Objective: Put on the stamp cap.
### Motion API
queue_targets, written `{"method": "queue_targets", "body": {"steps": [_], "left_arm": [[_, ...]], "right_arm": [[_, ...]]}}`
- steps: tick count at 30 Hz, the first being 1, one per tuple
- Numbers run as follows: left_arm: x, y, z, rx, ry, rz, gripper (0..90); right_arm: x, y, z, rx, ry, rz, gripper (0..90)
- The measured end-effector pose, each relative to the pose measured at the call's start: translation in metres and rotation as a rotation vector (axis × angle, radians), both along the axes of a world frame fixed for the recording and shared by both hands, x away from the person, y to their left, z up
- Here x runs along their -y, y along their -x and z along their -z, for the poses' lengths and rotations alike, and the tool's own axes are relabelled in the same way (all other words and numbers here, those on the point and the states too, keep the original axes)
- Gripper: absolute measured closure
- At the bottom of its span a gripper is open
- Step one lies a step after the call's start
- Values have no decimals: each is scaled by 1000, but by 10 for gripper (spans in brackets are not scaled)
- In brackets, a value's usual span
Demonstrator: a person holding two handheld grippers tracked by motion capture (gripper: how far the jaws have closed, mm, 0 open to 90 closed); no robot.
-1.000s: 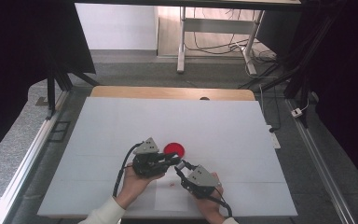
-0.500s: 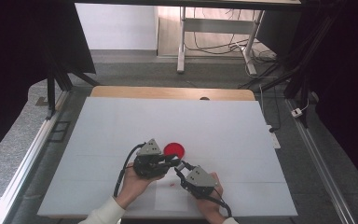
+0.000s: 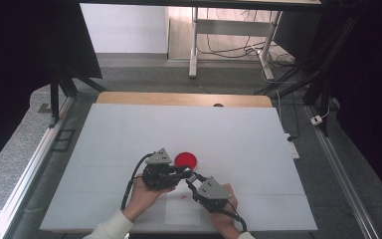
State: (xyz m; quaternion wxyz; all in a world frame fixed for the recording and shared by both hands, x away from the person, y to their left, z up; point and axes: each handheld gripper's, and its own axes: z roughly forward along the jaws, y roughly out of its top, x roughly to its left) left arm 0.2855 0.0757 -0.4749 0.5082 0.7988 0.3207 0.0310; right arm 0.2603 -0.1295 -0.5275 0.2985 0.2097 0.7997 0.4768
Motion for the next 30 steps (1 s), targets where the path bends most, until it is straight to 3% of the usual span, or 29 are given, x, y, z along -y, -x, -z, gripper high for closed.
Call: {"method": "queue_targets", "body": {"steps": [9, 16, 21, 27, 30], "left_arm": [[1, -1, 3, 1, -11, -1, 756], [-3, 0, 0, 14, 30, -18, 755], [-2, 0, -1, 24, 28, -18, 755], [-10, 0, -9, 47, 42, -32, 755], [-14, -1, -12, 54, 50, -40, 755]], "right_arm": [[1, -3, 0, -36, 18, -9, 644], [4, -8, -3, -45, 13, -34, 639], [6, -9, -4, -58, 5, -48, 631], [13, -15, -7, -127, -44, -60, 578], [16, -17, -8, -149, -36, -68, 551]]}}
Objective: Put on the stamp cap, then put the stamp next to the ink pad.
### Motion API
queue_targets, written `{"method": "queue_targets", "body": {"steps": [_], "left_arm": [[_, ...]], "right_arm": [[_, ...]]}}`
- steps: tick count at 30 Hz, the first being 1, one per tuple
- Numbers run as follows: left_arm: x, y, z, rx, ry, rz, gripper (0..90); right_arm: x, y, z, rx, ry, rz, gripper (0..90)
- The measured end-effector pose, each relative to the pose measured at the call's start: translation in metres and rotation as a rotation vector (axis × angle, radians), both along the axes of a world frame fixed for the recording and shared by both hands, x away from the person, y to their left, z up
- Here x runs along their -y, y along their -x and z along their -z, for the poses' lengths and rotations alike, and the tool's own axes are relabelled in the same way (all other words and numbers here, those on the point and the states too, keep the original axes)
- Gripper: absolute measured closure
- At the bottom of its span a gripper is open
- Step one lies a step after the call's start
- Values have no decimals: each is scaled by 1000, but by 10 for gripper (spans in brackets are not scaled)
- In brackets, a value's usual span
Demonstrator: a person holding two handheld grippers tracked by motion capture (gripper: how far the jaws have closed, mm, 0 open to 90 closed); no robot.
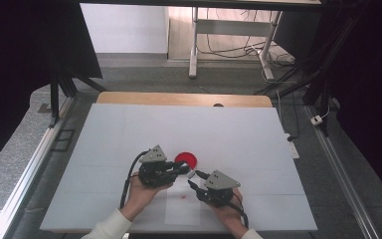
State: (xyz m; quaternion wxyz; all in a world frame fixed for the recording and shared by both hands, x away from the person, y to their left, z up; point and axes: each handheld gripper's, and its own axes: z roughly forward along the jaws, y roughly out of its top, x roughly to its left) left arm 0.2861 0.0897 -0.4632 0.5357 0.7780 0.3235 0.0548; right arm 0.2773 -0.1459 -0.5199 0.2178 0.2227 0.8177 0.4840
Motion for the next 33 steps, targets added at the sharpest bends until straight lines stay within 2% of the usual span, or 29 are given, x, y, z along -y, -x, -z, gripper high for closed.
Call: {"method": "queue_targets", "body": {"steps": [8, 14, 18, 22, 26, 33], "left_arm": [[-9, -2, -3, 29, -37, -20, 754], [-20, -6, -1, 31, -70, -55, 754], [-26, -9, -1, 40, -94, -86, 753], [-34, -15, 2, 30, -110, -112, 753], [-38, -22, 6, 28, -141, -136, 752], [-43, -36, 19, 1, -196, -178, 752]], "right_arm": [[16, -2, 0, -51, 16, -3, 526], [55, -4, -6, -93, 5, 48, 519], [80, -6, -7, -105, -1, 79, 514], [99, -4, -9, -108, 15, 104, 506], [115, -4, -10, -110, 6, 119, 505], [133, -6, -9, -120, 21, 148, 501]]}}
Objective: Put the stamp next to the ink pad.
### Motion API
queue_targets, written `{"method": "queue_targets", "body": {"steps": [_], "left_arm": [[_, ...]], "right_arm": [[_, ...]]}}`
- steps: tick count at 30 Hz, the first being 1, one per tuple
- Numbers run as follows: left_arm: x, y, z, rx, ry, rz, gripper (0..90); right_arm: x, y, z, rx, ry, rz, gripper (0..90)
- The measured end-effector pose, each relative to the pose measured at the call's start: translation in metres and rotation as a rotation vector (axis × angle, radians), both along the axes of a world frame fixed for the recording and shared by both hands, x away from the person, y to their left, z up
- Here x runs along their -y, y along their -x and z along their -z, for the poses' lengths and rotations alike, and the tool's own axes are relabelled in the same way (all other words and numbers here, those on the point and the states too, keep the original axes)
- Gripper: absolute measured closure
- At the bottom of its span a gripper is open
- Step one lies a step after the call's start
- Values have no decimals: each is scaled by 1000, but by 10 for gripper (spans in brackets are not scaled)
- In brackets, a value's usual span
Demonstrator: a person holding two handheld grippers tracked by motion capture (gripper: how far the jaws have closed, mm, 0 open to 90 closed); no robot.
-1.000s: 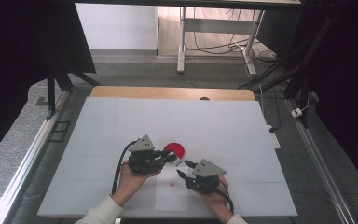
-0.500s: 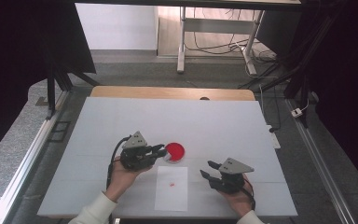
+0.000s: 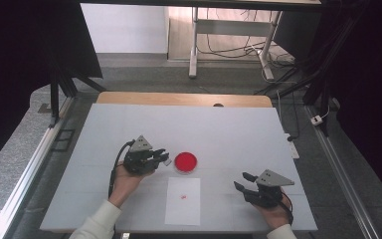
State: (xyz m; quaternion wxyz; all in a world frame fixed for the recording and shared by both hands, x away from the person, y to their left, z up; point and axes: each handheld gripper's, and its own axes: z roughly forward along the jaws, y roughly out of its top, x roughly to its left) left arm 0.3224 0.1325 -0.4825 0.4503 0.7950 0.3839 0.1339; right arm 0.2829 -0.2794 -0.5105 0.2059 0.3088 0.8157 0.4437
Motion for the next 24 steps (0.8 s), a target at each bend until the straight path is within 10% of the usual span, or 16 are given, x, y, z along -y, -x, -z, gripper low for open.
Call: {"method": "queue_targets", "body": {"steps": [24], "left_arm": [[12, -27, 27, -61, -105, -11, 746]], "right_arm": [[16, 1, 0, -12, -3, 39, 501]]}}
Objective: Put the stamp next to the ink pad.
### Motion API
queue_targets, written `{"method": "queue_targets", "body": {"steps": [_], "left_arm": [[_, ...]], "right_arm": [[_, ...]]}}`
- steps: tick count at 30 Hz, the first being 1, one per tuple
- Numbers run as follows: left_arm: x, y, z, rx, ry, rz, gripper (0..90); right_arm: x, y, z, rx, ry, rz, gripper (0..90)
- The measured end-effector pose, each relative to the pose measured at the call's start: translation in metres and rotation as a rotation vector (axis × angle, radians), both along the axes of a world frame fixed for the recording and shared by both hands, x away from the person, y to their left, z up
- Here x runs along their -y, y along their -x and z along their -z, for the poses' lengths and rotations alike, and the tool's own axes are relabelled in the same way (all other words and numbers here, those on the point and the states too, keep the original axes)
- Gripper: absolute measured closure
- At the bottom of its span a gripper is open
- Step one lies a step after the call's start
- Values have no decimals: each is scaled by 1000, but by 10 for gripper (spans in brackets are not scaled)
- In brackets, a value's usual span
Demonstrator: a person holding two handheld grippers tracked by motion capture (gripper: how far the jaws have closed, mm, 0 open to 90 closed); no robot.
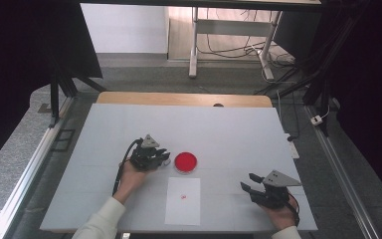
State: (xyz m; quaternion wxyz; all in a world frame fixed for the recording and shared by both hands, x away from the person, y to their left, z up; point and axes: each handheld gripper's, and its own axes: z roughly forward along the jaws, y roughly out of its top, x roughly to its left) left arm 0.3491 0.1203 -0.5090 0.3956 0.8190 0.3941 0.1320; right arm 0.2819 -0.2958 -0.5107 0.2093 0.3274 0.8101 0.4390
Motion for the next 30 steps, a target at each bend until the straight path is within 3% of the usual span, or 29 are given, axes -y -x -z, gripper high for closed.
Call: {"method": "queue_targets", "body": {"steps": [4, 9, 13, 15, 20, 25, 30], "left_arm": [[2, 0, 1, 1, 1, 5, 741], [3, 1, 1, 3, 0, 10, 670], [-1, 7, -6, 18, 12, -12, 502], [-8, 17, -11, 31, 27, -15, 423], [-29, 53, -14, 54, 59, 20, 357], [-46, 82, -13, 51, 98, 55, 347], [-58, 103, -11, 47, 108, 76, 343]], "right_arm": [[0, 0, 0, -2, 0, -2, 501], [0, 0, 0, -2, 0, 1, 502], [1, 0, 0, -1, -4, -1, 501], [2, -1, 0, 0, -11, -3, 500], [8, -2, -1, 1, -13, -14, 493], [13, -2, -1, 9, -8, -25, 481], [12, -1, -1, 21, 9, -41, 479]]}}
